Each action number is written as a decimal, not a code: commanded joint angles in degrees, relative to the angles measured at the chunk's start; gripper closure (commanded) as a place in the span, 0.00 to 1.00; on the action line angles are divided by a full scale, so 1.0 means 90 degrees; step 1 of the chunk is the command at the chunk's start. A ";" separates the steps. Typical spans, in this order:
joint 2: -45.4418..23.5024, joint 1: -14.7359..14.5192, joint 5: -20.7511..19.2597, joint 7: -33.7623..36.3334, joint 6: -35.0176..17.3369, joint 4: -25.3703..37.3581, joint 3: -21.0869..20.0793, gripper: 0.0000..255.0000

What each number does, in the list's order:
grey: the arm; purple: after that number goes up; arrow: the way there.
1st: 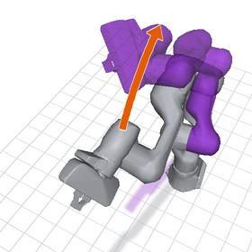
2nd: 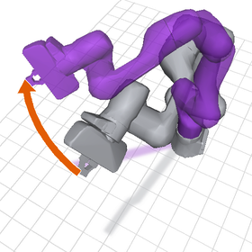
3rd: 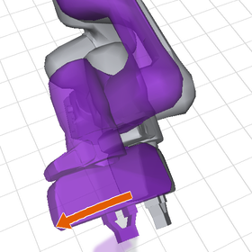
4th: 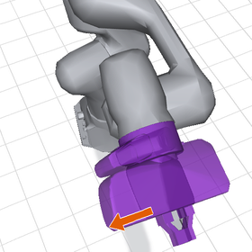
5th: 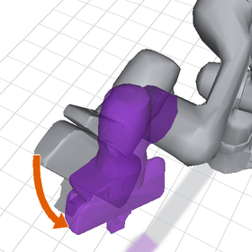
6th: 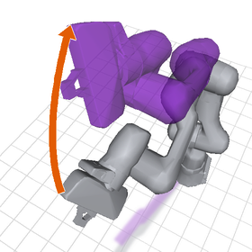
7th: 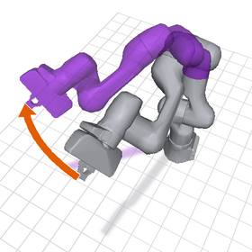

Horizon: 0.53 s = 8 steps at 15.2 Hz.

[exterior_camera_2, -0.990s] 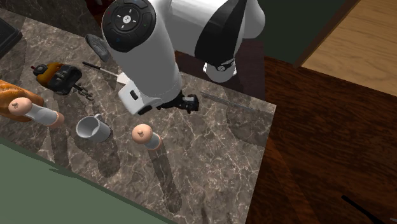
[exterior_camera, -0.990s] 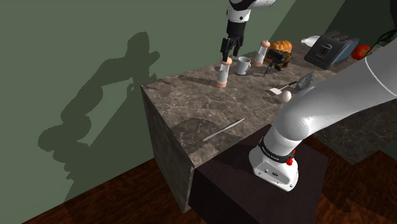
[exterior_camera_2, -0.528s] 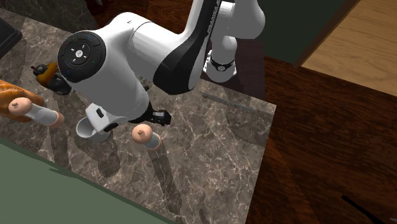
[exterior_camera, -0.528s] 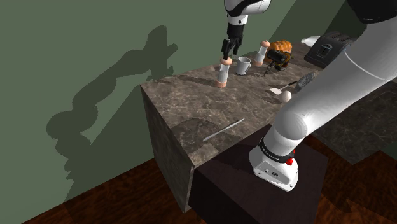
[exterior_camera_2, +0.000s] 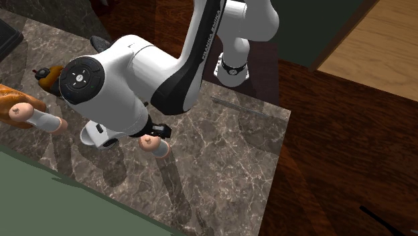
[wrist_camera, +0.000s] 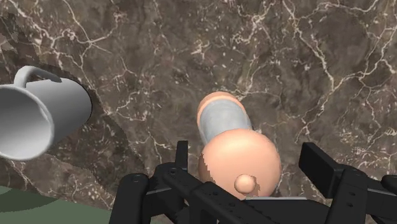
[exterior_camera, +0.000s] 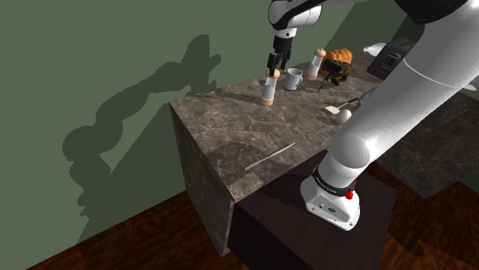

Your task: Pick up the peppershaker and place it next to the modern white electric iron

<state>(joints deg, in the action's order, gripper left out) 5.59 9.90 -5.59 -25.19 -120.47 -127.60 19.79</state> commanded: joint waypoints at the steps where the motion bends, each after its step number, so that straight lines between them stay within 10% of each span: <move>1: -0.0074 0.0002 0.0017 -0.0008 -0.0177 -0.0103 0.0009 0.00; 8: -0.0096 0.0003 0.0023 -0.0013 -0.0227 -0.0131 0.0012 0.00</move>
<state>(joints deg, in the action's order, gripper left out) 4.72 9.92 -5.39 -25.30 -122.51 -128.78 19.90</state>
